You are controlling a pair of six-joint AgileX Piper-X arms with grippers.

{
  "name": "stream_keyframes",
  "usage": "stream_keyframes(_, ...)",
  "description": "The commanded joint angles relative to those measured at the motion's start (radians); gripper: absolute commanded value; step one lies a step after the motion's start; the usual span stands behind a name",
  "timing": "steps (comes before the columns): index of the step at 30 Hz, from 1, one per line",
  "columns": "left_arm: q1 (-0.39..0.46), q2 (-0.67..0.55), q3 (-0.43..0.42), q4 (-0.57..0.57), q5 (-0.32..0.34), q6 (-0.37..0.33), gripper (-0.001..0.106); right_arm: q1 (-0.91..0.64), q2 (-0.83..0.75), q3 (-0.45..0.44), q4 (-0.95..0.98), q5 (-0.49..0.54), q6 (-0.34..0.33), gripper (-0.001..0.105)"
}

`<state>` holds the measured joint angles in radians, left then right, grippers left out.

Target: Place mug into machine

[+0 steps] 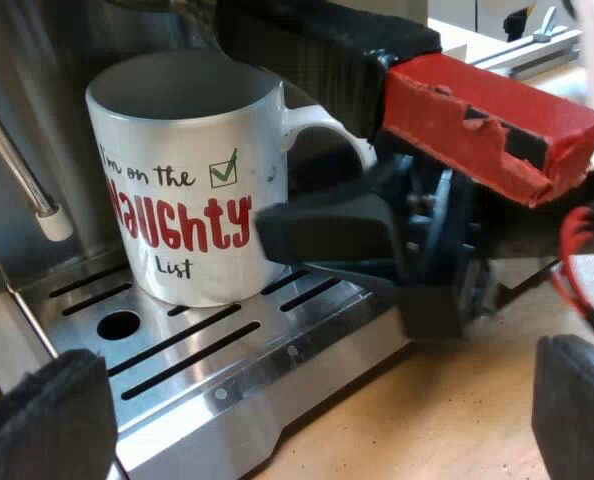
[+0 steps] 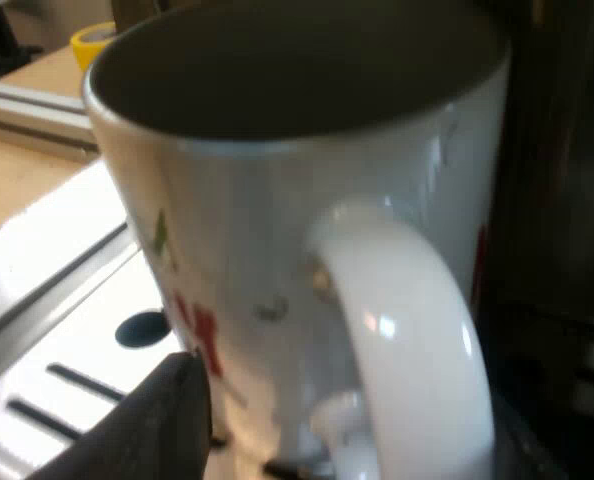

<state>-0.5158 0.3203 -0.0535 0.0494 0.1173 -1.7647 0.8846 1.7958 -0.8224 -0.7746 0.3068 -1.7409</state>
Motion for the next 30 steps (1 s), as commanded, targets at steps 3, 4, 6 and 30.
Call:
stream_keyframes(3,-0.005,0.0,-0.015,-0.019,-0.009,-0.007,0.085,0.018,-0.08,0.051,0.066,0.032,-0.01,0.051)
stream_keyframes(4,-0.005,0.0,-0.021,-0.019,-0.009,-0.007,0.085,0.017,-0.126,0.088,0.083,0.034,-0.008,0.051)
stream_keyframes(6,-0.005,-0.014,-0.049,0.004,-0.009,-0.007,0.085,0.017,-0.201,0.149,0.096,0.034,-0.008,0.051)
stream_keyframes(30,-0.005,-0.286,-0.379,0.5,0.059,-0.004,0.085,0.288,-0.842,0.229,0.573,0.213,-0.045,0.0)
